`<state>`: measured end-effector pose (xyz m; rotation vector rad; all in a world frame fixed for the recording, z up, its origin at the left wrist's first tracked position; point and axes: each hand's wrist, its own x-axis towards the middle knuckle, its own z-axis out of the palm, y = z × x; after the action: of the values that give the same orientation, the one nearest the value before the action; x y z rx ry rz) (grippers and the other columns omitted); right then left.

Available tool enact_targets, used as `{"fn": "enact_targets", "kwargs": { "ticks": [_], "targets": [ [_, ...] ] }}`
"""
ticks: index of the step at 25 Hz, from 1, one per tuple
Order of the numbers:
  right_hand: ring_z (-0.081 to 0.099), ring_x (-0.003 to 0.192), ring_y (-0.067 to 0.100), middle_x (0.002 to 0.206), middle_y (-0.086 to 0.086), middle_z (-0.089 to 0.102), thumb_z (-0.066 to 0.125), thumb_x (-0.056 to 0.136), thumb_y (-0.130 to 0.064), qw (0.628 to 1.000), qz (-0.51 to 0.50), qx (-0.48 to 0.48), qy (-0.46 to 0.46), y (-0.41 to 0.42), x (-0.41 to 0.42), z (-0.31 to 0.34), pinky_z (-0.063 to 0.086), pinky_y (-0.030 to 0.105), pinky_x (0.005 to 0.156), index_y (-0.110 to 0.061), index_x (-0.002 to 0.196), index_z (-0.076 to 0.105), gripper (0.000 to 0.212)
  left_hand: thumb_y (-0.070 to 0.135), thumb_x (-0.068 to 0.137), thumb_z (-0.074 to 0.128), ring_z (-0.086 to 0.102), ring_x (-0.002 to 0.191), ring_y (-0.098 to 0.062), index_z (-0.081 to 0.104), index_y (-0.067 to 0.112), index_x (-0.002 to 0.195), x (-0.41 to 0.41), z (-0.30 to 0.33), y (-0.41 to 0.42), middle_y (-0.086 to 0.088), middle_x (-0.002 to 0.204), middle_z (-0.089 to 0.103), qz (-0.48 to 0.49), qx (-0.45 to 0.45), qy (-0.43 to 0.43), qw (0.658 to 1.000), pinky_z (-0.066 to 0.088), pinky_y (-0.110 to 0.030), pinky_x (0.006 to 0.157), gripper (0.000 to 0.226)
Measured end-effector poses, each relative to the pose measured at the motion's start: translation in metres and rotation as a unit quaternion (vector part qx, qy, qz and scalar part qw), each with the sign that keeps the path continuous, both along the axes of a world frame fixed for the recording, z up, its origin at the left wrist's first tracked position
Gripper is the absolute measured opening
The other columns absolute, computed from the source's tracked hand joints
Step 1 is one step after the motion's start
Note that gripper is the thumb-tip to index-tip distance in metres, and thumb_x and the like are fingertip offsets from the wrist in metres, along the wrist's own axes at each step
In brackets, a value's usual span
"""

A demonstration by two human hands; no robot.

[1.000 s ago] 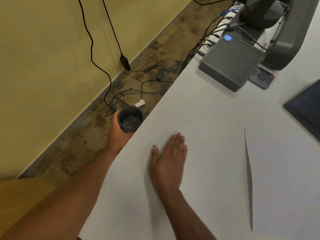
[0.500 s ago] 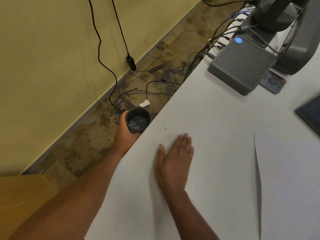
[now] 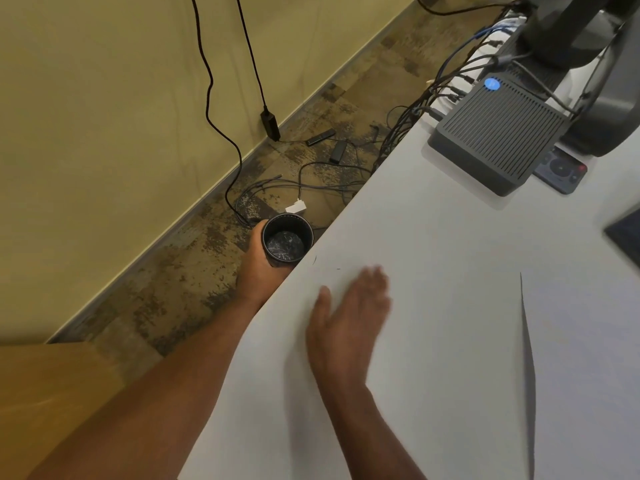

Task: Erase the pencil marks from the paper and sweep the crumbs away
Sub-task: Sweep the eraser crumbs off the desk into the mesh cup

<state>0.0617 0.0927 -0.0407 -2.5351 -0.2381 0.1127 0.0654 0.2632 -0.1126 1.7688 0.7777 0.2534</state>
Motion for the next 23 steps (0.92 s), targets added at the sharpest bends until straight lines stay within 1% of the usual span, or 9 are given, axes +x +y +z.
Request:
{"fn": "enact_targets", "kwargs": {
  "ticks": [3, 6, 9, 11, 14, 16, 18, 21, 23],
  "targets": [
    [-0.008, 0.148, 0.031, 0.160, 0.023, 0.003, 0.026, 0.097, -0.053, 0.992, -0.003, -0.114, 0.045, -0.007, -0.014, -0.006, -0.001, 0.048, 0.119, 0.004, 0.151, 0.010, 0.080, 0.062, 0.055, 0.091, 0.053, 0.135, -0.017, 0.037, 0.029, 0.149, 0.001, 0.000, 0.001, 0.003, 0.147, 0.056, -0.002, 0.021, -0.003, 1.000, 0.048, -0.029, 0.106, 0.113],
    [-0.017, 0.147, 0.030, 0.159, 0.021, -0.007, 0.017, 0.098, -0.056, 0.988, 0.074, -0.125, 0.044, 0.038, -0.010, -0.004, -0.005, 0.046, 0.119, 0.001, 0.152, 0.002, 0.079, 0.039, 0.066, 0.096, 0.052, 0.139, -0.025, 0.034, 0.017, 0.152, 0.002, 0.003, 0.001, -0.009, 0.150, 0.054, -0.012, 0.019, 0.002, 1.000, 0.045, -0.034, 0.111, 0.108],
    [-0.015, 0.147, 0.024, 0.161, 0.016, -0.004, 0.012, 0.103, -0.045, 0.984, 0.164, -0.064, 0.040, 0.080, 0.009, 0.002, -0.006, 0.040, 0.120, -0.004, 0.153, 0.005, 0.066, 0.061, 0.076, 0.067, 0.050, 0.137, -0.024, 0.031, 0.010, 0.153, -0.001, 0.013, -0.004, -0.014, 0.150, 0.051, -0.027, -0.027, -0.023, 0.999, 0.042, -0.032, 0.113, 0.099],
    [-0.008, 0.148, 0.016, 0.163, 0.009, 0.005, 0.020, 0.105, -0.036, 0.977, 0.200, 0.040, 0.060, 0.084, 0.018, 0.009, -0.003, 0.035, 0.120, -0.008, 0.154, 0.011, 0.057, 0.070, 0.075, 0.052, 0.051, 0.134, -0.022, 0.034, 0.014, 0.150, -0.001, 0.015, -0.005, -0.005, 0.145, 0.051, -0.014, -0.042, -0.025, 0.999, 0.043, -0.019, 0.106, 0.095],
    [-0.002, 0.149, 0.014, 0.162, 0.007, 0.011, 0.026, 0.104, -0.035, 0.987, 0.125, 0.095, 0.025, 0.048, 0.012, 0.006, 0.002, 0.036, 0.121, -0.012, 0.154, 0.013, 0.056, 0.067, 0.064, 0.072, 0.054, 0.130, -0.014, 0.039, 0.023, 0.149, 0.001, 0.011, -0.002, 0.007, 0.140, 0.054, -0.005, 0.004, -0.002, 1.000, 0.046, -0.022, 0.104, 0.101],
    [-0.003, 0.149, 0.021, 0.161, 0.013, 0.008, 0.023, 0.101, -0.044, 0.999, 0.033, 0.011, 0.010, 0.009, -0.004, -0.002, 0.002, 0.043, 0.121, -0.006, 0.153, 0.010, 0.065, 0.060, 0.057, 0.089, 0.056, 0.132, -0.015, 0.040, 0.029, 0.148, -0.002, 0.004, -0.001, 0.007, 0.143, 0.058, 0.005, 0.015, 0.000, 1.000, 0.050, -0.037, 0.108, 0.109],
    [-0.006, 0.149, 0.028, 0.160, 0.021, 0.006, 0.022, 0.098, -0.053, 0.996, -0.004, -0.078, 0.030, -0.008, -0.024, -0.006, 0.004, 0.051, 0.119, 0.001, 0.151, 0.010, 0.076, 0.062, 0.055, 0.092, 0.057, 0.132, -0.013, 0.040, 0.036, 0.146, -0.003, 0.001, 0.000, 0.009, 0.143, 0.060, 0.008, 0.030, 0.003, 1.000, 0.052, -0.039, 0.107, 0.108],
    [-0.013, 0.147, 0.031, 0.160, 0.022, -0.002, 0.018, 0.097, -0.058, 0.988, 0.062, -0.130, 0.047, 0.024, -0.033, -0.007, -0.001, 0.050, 0.119, 0.002, 0.151, 0.007, 0.082, 0.068, 0.054, 0.087, 0.056, 0.130, -0.009, 0.039, 0.039, 0.144, -0.001, 0.005, 0.000, 0.013, 0.139, 0.058, 0.007, 0.023, 0.012, 1.000, 0.049, -0.028, 0.106, 0.105],
    [-0.019, 0.146, 0.026, 0.160, 0.017, -0.009, 0.011, 0.099, -0.056, 0.987, 0.123, -0.088, 0.053, 0.061, -0.014, -0.002, -0.009, 0.044, 0.119, -0.003, 0.153, 0.001, 0.076, 0.076, 0.059, 0.079, 0.054, 0.126, 0.003, 0.034, 0.041, 0.143, -0.007, 0.009, -0.005, 0.017, 0.134, 0.054, 0.001, 0.015, 0.010, 1.000, 0.044, -0.009, 0.100, 0.101]
  ]
}}
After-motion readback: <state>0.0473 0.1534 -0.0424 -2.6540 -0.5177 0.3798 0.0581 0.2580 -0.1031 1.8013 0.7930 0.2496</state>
